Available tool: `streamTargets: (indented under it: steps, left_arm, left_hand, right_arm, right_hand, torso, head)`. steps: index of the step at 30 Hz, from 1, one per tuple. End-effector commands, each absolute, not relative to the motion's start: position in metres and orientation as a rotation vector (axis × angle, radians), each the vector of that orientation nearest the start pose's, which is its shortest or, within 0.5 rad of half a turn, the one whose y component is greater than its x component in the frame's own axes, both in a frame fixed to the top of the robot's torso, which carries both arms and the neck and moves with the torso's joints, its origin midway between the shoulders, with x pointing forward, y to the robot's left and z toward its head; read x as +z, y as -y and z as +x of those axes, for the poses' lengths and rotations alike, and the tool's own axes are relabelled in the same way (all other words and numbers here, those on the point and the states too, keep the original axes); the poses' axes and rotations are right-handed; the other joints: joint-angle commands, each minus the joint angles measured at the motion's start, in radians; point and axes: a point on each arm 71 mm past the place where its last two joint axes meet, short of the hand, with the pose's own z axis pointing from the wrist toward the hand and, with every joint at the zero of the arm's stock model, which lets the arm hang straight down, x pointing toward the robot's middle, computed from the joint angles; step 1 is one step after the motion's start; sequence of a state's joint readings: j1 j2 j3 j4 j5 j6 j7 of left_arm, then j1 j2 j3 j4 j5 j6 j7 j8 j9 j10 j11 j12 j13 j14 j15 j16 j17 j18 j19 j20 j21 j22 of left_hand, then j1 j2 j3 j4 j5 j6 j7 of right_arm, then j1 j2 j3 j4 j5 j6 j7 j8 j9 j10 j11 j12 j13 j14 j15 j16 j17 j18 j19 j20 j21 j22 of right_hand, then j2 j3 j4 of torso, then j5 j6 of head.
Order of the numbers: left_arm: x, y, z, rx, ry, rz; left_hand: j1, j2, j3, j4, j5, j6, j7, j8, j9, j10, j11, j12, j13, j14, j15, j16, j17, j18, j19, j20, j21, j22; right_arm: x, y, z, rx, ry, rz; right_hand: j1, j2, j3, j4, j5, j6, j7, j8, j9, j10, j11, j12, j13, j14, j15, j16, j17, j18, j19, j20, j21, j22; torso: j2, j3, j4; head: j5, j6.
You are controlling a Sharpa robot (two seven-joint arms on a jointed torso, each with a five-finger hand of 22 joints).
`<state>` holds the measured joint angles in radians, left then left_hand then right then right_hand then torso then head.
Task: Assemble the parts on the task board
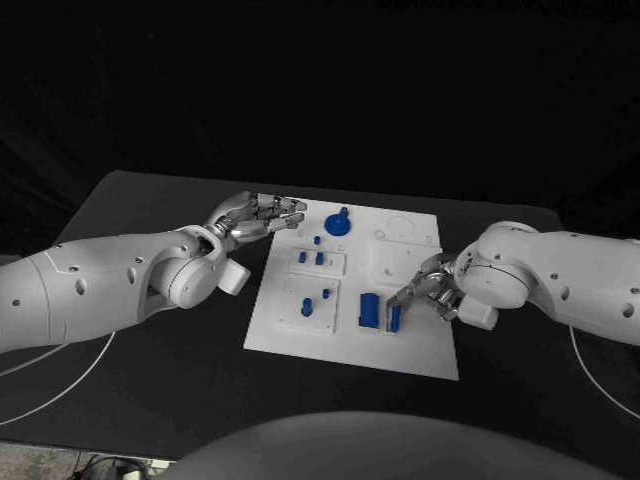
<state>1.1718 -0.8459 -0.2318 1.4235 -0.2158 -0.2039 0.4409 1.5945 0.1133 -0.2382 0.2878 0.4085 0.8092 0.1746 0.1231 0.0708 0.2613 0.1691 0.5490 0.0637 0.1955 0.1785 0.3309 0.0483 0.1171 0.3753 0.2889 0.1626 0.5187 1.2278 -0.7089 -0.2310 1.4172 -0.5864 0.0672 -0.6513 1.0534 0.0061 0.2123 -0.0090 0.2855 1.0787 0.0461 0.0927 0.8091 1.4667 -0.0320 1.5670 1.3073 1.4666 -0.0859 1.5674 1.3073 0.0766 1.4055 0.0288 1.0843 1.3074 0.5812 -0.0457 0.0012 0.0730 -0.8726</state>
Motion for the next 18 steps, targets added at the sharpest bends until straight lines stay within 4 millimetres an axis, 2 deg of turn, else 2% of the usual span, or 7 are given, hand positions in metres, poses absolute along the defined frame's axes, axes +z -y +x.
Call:
streamTargets:
  steps: [1,7,14,18]
  left_arm:
    - [-0.2585,-0.2315,0.4659,-1.44,-1.686,-0.883]
    - [-0.2585,-0.2318,0.4658,-1.439,-1.686,-0.883]
    - [-0.2587,-0.2318,0.4658,-1.44,-1.687,-0.882]
    - [-0.2591,-0.2317,0.4657,-1.44,-1.689,-0.882]
  left_hand:
    - [0.01,0.002,0.001,-0.003,0.002,-0.001,0.007,0.004,0.001,0.006,0.003,0.005,0.0,0.006,0.001,0.006,0.001,-0.012,0.006,0.001,0.005,-0.001]
    - [0.01,0.002,0.001,-0.003,0.002,-0.001,0.007,0.004,0.001,0.006,0.003,0.005,0.0,0.006,0.001,0.006,0.001,-0.012,0.006,0.001,0.005,-0.001]
    - [0.012,0.002,0.001,-0.002,0.007,-0.002,0.008,0.004,0.001,0.004,0.004,0.004,-0.001,0.006,0.001,0.007,0.001,-0.012,0.006,0.001,0.005,-0.002]
    - [0.013,0.002,0.001,-0.002,0.007,-0.002,0.008,0.004,0.001,0.004,0.004,0.003,-0.001,0.006,0.002,0.007,0.001,-0.012,0.006,0.001,0.005,-0.003]
  right_arm:
    - [-0.2937,0.1896,0.4503,0.414,-2.665,0.621]
    - [-0.2947,0.1894,0.4497,0.416,-2.668,0.627]
    - [-0.2954,0.1896,0.449,0.419,-2.675,0.629]
    - [-0.2955,0.1898,0.449,0.42,-2.674,0.631]
  right_hand:
    - [-0.021,-0.001,-0.005,0.011,-0.018,-0.005,0.002,-0.005,-0.002,0.104,0.005,0.004,0.263,0.104,0.005,0.003,0.263,0.016,-0.003,0.002,-0.005,0.14]
    - [-0.045,-0.002,-0.023,0.03,-0.083,-0.006,0.004,-0.005,-0.002,0.104,0.007,0.004,0.263,0.104,0.006,0.003,0.263,0.016,-0.002,0.004,-0.007,0.14]
    - [-0.065,-0.007,-0.038,0.043,-0.099,-0.007,0.006,-0.005,-0.003,0.104,0.009,0.004,0.263,0.104,0.008,0.003,0.263,0.015,0.0,0.005,-0.003,0.141]
    - [-0.076,-0.009,-0.05,0.052,-0.143,-0.01,0.008,-0.006,-0.003,0.104,0.01,0.004,0.263,0.104,0.009,0.003,0.263,0.016,0.0,0.006,-0.006,0.14]
  torso:
    - [0.0,0.0001,0.0006]
    - [0.0,0.0,0.0008]
    - [0.0,-0.0001,0.0003]
    - [0.0,0.0001,0.0002]
  head:
    - [0.001,0.0]
    - [0.003,0.0]
    - [0.005,0.0]
    - [0.003,0.0]
